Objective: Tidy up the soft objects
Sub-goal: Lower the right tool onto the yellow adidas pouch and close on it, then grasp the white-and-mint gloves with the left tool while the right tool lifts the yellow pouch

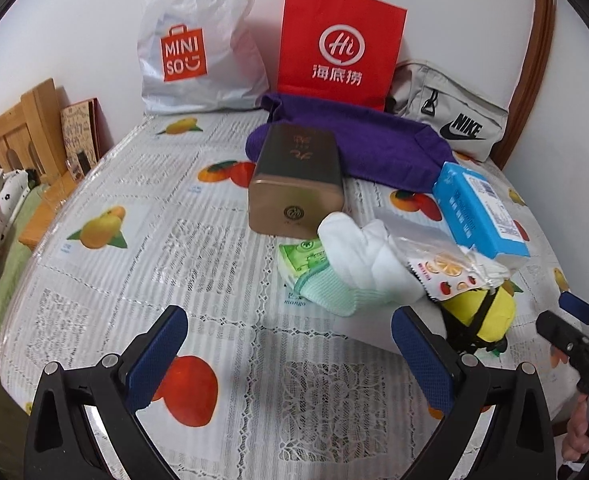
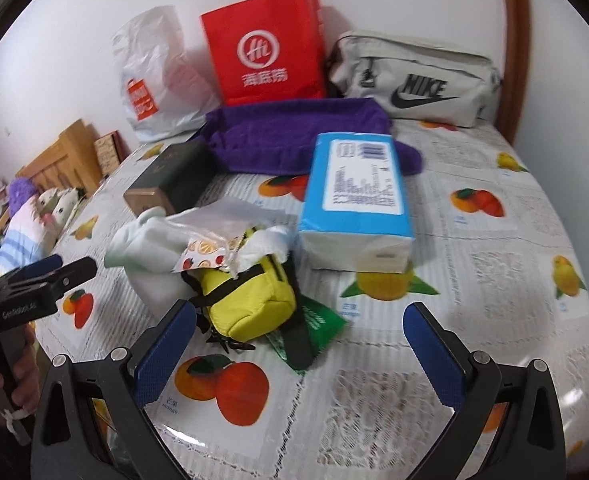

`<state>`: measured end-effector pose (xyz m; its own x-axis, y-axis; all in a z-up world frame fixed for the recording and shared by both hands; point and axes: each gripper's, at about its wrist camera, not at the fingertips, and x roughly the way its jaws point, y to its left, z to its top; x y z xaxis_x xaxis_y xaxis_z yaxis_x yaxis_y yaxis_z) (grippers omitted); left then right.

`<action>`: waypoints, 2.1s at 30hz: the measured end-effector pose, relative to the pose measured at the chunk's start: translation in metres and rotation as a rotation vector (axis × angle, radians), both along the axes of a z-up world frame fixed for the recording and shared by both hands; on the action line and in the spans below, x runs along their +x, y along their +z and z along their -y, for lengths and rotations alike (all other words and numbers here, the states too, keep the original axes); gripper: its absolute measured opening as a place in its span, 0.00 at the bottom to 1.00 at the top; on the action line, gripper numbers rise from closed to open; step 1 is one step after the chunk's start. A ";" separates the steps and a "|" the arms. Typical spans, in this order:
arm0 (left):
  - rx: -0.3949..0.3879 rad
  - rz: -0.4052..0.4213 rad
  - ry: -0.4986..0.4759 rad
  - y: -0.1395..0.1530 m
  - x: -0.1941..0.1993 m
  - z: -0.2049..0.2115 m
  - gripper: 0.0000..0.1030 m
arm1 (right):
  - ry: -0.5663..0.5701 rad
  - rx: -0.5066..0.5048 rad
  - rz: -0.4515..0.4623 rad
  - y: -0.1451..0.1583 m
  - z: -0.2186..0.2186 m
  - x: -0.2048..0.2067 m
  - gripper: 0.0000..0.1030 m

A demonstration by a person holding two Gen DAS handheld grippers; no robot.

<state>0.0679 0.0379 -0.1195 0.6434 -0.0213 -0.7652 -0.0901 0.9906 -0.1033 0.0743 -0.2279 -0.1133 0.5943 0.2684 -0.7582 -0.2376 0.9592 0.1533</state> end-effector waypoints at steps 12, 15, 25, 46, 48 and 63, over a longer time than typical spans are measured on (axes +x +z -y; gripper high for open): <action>-0.044 -0.010 -0.019 -0.010 0.008 -0.005 1.00 | 0.185 -0.104 -0.011 -0.035 -0.047 0.025 1.00; -0.040 -0.018 -0.025 -0.012 0.011 -0.003 1.00 | 0.219 -0.144 0.005 -0.042 -0.057 0.027 0.77; -0.070 -0.015 -0.033 -0.015 0.013 -0.004 1.00 | 0.259 0.036 0.045 -0.011 -0.036 0.001 0.64; -0.075 0.040 -0.053 0.007 -0.001 -0.001 1.00 | 0.293 0.091 -0.021 -0.013 -0.034 -0.027 0.64; -0.071 0.041 -0.051 0.008 -0.001 -0.002 1.00 | 0.304 0.113 -0.018 -0.011 -0.033 -0.028 0.64; -0.008 0.036 -0.115 -0.003 0.031 0.021 0.99 | 0.203 0.139 0.105 0.020 0.014 -0.034 0.64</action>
